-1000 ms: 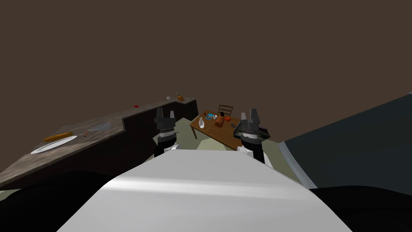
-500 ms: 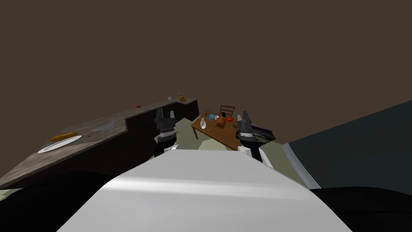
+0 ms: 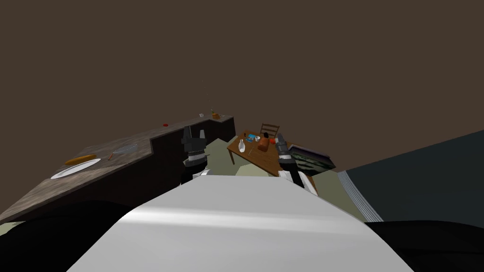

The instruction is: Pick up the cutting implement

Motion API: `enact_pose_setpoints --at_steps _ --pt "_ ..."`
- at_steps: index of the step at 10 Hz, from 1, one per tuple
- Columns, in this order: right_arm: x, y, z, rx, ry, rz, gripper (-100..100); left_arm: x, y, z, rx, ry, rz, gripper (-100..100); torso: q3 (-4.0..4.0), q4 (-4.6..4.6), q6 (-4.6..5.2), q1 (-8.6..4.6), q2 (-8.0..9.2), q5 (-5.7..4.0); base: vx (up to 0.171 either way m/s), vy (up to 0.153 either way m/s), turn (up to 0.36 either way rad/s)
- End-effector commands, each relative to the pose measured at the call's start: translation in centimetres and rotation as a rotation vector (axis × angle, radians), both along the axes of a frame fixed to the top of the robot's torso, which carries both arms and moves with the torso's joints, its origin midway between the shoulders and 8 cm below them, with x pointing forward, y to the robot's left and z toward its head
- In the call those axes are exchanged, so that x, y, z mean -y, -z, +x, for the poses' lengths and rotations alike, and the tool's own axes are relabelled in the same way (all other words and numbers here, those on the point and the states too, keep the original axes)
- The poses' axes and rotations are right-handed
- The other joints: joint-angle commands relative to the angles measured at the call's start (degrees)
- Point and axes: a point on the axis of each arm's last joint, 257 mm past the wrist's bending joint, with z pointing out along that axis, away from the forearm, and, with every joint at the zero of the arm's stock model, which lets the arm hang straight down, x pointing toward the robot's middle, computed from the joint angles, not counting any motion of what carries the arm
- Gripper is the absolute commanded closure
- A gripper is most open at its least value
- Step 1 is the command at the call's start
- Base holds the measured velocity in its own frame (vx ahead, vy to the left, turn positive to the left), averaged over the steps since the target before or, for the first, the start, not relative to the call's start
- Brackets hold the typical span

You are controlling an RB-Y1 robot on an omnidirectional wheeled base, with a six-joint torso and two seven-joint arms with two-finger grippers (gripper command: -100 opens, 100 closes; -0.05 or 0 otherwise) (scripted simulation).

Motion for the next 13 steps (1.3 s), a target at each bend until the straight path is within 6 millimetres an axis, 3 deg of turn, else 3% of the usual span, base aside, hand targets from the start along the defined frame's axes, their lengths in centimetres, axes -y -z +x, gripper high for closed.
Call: enact_pose_setpoints --at_steps 1,3,8,13 --pt "0.0 1.1 0.1 -0.011 0.002 -0.003 -100 0.0 0.0 0.0 0.0 0.0 0.0 0 0.0 0.0 0.0 0.0 0.0 0.0 0.019 0.017 0.0" --pt "0.4 4.2 1.7 -0.087 0.02 -0.045 -100 0.0 0.0 0.0 0.0 0.0 0.0 0 0.07 0.03 0.0 -0.16 0.12 -0.05 0.034 0.059 0.038" --pt "1.1 8.2 3.2 -0.182 0.043 -0.088 -100 0.0 0.0 0.0 0.0 0.0 0.0 0 0.04 0.02 0.0 -0.07 0.06 -0.02 0.04 0.064 0.023" --pt "2.2 13.9 5.0 -0.317 0.075 -0.161 -100 0.0 0.0 0.0 0.0 0.0 0.0 0 0.07 0.03 0.0 -0.02 0.11 0.0 0.034 0.069 0.027"
